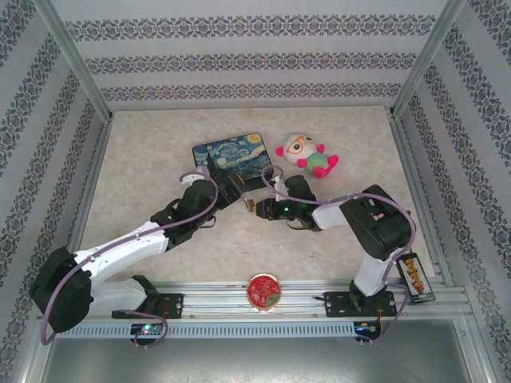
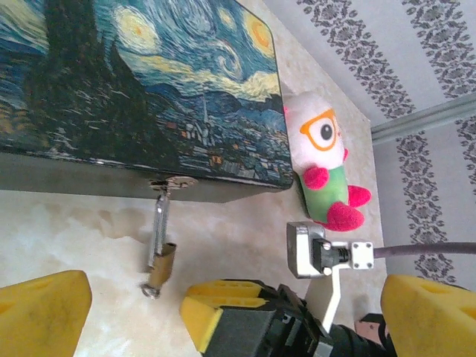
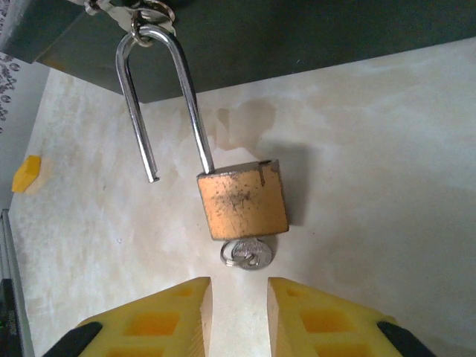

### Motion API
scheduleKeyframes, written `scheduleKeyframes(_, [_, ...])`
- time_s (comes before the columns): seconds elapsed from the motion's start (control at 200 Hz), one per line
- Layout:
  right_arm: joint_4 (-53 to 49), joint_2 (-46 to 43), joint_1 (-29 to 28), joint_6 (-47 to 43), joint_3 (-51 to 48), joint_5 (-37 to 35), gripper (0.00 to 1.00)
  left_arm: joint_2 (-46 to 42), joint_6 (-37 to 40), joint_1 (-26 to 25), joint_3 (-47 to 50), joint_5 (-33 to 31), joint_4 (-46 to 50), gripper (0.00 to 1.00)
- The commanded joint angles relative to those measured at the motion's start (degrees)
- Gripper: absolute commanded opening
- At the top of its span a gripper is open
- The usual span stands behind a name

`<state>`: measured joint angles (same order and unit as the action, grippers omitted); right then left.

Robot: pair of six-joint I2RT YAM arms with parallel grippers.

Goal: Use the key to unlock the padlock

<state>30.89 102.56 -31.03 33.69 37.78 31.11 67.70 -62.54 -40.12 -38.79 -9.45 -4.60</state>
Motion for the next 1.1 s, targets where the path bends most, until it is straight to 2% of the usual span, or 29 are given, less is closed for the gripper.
scheduleKeyframes(0.0, [-0.6, -0.9, -1.0, -1.4, 0.1, -2.3, 0.27, -2.4, 2.4, -0.2, 0.8, -4.2, 6.1, 0.99])
scheduleKeyframes(0.225, [-6.1, -5.5, -1.3, -3.8, 1.7, -4.2, 0.27, -4.9, 5.8, 1.1, -1.3, -8.3, 13.8, 0.99])
scheduleKeyframes(0.385, [-9.8, -5.0, -1.5, -5.7, 5.8, -5.0, 0.25, -4.8, 9.3, 3.9, -3.2, -9.2, 18.1, 0.99])
scheduleKeyframes(0.635, [-12.1, 0.2, -1.7, -7.1, 12.7, -5.1, 0.24, -2.2, 14.5, 10.6, -6.3, -4.9, 20.6, 0.99])
scheduleKeyframes(0.929, [-13.9, 4.2, -2.6, -7.7, 17.0, -5.1, 0.24, 7.7, 17.3, 17.9, -11.3, 2.2, 21.4, 0.99])
scheduleKeyframes(1.094, [-15.1, 5.3, -3.1, -7.9, 18.3, -5.6, 0.25, 14.7, 19.8, 19.3, -15.5, 3.9, 22.2, 0.99])
